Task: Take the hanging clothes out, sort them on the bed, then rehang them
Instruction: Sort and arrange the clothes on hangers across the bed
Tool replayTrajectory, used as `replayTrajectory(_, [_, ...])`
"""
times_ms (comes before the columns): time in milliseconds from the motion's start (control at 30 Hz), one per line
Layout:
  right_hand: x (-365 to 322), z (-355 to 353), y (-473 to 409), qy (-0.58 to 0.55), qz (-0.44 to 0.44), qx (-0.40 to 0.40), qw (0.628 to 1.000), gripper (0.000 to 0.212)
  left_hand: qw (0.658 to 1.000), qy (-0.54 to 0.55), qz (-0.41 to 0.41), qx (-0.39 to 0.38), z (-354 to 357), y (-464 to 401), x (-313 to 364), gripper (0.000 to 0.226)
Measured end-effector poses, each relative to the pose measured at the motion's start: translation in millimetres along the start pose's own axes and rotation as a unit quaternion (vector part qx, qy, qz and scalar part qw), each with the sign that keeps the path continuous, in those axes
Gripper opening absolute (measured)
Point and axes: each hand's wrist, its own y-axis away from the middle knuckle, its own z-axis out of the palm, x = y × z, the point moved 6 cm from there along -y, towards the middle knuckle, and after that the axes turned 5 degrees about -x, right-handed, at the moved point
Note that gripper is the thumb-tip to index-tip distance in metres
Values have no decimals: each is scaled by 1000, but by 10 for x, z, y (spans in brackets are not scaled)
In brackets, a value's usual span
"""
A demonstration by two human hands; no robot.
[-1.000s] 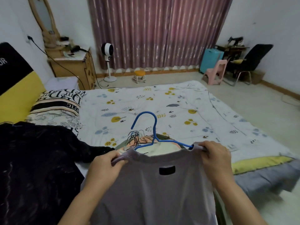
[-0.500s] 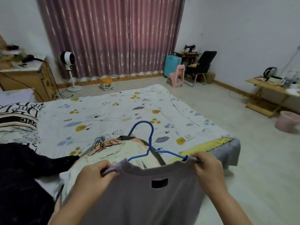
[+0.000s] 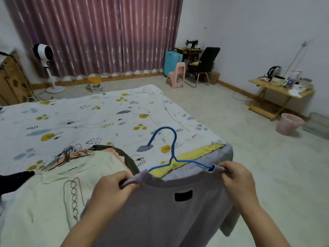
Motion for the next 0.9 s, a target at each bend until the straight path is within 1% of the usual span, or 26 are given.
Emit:
replayTrajectory(67, [168,-71,-139,7,-8,7,1000,15,1000,0,5,-7,197,-102,106,17])
replayTrajectory(200, [451,-138,-438,28,-4,9,1000,15,1000,9,-2,-24,536,-341,227,16])
replayTrajectory(300, [637,-113,-694,42,7,-4,999,21,999,11,-1,-35,759,-572,281,17])
replayTrajectory(433, [803,25,-1077,56,13,-16,998,23,998,21,-2,-54,1001,-971,292,20])
replayTrajectory(500, [887,145,-1295,61,22,-25,998,22,998,27,2,-64,1090,-1224,280,19])
replayTrajectory(567, [983,295,-1541,72,34,-41,996,20,997,25,-4,-75,1176,-1503,239,10])
replayTrajectory(700, [1096,614,-2035,77,49,-75,993,20,995,23,-22,-96,1307,-2026,153,23])
replayTrajectory(833, [1170,1028,-2515,77,63,-122,988,19,994,4,-42,-101,1375,-2529,2,26])
replayTrajectory(900, [1179,1255,-2766,85,62,-137,985,18,994,-7,-57,-91,1378,-2761,-95,23])
